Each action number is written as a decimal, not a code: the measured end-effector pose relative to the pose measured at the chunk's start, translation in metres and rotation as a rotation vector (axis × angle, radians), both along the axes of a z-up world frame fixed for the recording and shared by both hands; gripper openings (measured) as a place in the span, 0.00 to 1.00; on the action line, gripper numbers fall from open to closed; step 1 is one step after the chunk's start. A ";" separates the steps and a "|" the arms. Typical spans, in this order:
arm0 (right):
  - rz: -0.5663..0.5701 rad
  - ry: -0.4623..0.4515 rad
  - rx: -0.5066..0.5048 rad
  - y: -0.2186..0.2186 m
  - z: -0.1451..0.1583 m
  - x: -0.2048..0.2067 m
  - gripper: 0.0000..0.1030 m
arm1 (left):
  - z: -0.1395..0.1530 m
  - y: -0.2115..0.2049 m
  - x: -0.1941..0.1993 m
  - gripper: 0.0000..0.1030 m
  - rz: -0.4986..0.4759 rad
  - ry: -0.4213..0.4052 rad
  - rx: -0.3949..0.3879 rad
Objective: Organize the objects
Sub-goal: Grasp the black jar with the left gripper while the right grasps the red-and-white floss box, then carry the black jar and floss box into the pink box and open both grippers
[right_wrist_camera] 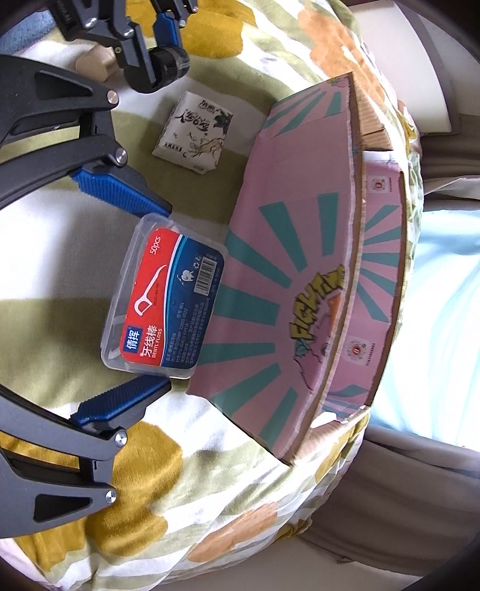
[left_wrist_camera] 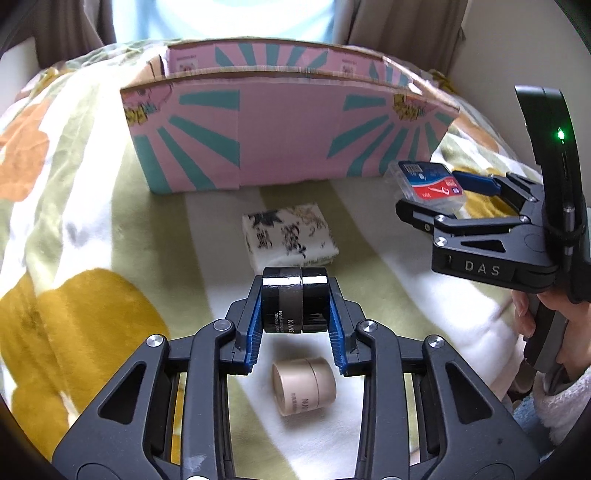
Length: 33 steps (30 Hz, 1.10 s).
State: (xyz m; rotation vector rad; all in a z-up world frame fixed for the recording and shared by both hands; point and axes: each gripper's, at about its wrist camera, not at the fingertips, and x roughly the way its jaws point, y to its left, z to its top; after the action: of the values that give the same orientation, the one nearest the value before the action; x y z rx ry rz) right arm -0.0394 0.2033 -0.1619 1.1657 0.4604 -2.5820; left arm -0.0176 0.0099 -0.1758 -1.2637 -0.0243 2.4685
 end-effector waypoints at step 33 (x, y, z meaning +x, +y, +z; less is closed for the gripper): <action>0.070 -0.080 -0.253 -0.041 0.165 -0.143 0.80 | 0.137 0.031 -0.170 0.27 -0.099 0.085 -0.017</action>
State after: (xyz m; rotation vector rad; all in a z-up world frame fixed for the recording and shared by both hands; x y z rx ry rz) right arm -0.1824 0.1626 0.0034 1.1370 0.1484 -2.4374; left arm -0.1881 0.0406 -0.0386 -1.1370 0.0793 2.4396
